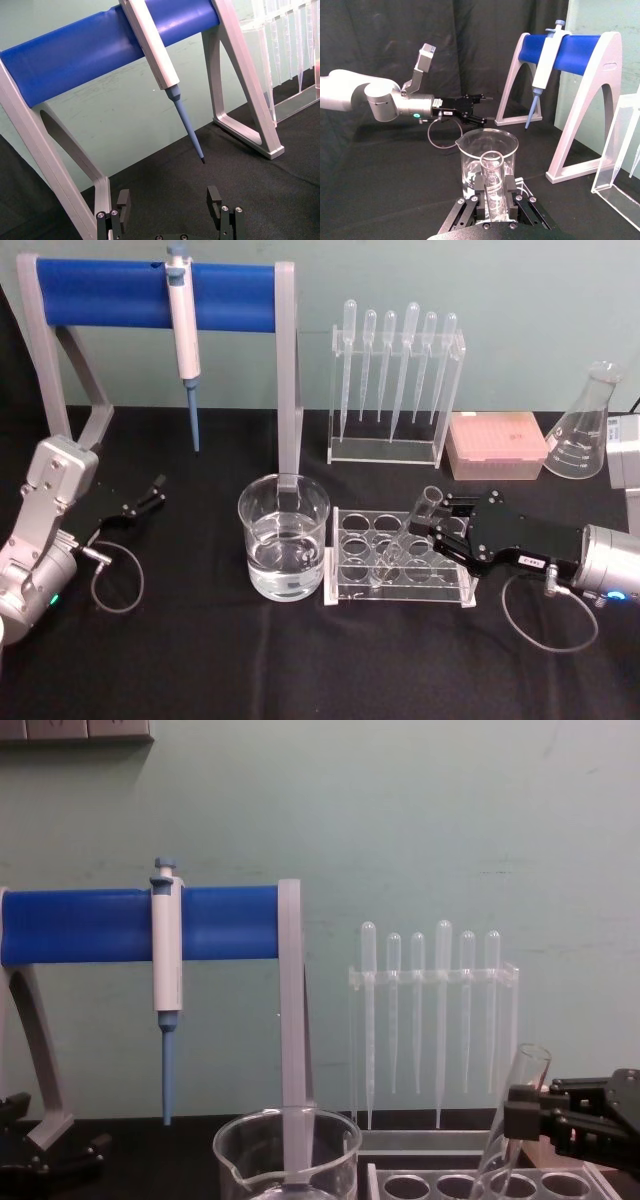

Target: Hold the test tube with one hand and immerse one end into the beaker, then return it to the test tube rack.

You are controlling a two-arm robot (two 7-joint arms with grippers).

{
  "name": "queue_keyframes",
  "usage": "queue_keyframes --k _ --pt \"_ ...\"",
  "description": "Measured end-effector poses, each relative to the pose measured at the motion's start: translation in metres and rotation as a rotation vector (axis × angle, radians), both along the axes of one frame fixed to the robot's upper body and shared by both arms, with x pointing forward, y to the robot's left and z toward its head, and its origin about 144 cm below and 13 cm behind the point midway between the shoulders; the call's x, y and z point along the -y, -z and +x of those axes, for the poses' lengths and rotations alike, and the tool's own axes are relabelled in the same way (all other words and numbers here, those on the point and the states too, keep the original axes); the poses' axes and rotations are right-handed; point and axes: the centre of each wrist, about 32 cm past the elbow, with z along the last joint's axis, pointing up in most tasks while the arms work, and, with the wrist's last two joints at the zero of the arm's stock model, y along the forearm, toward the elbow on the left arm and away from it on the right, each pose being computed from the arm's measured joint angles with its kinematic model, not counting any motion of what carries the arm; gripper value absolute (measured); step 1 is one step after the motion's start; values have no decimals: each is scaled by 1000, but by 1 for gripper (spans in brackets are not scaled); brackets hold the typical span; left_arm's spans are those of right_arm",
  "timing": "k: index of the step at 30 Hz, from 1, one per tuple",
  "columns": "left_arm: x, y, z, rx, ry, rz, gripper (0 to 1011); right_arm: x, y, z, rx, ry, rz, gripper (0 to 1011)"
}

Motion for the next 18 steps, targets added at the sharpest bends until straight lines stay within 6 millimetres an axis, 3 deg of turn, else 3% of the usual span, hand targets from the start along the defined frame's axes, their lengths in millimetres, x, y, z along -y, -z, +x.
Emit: queue_keyframes --k 8,18 --pt "0 0 0 0 0 0 1000 0 0 0 0 -1 0 238" --pt "0 0 0 0 0 0 1000 -2 -28 6 25 -47 -39 238"
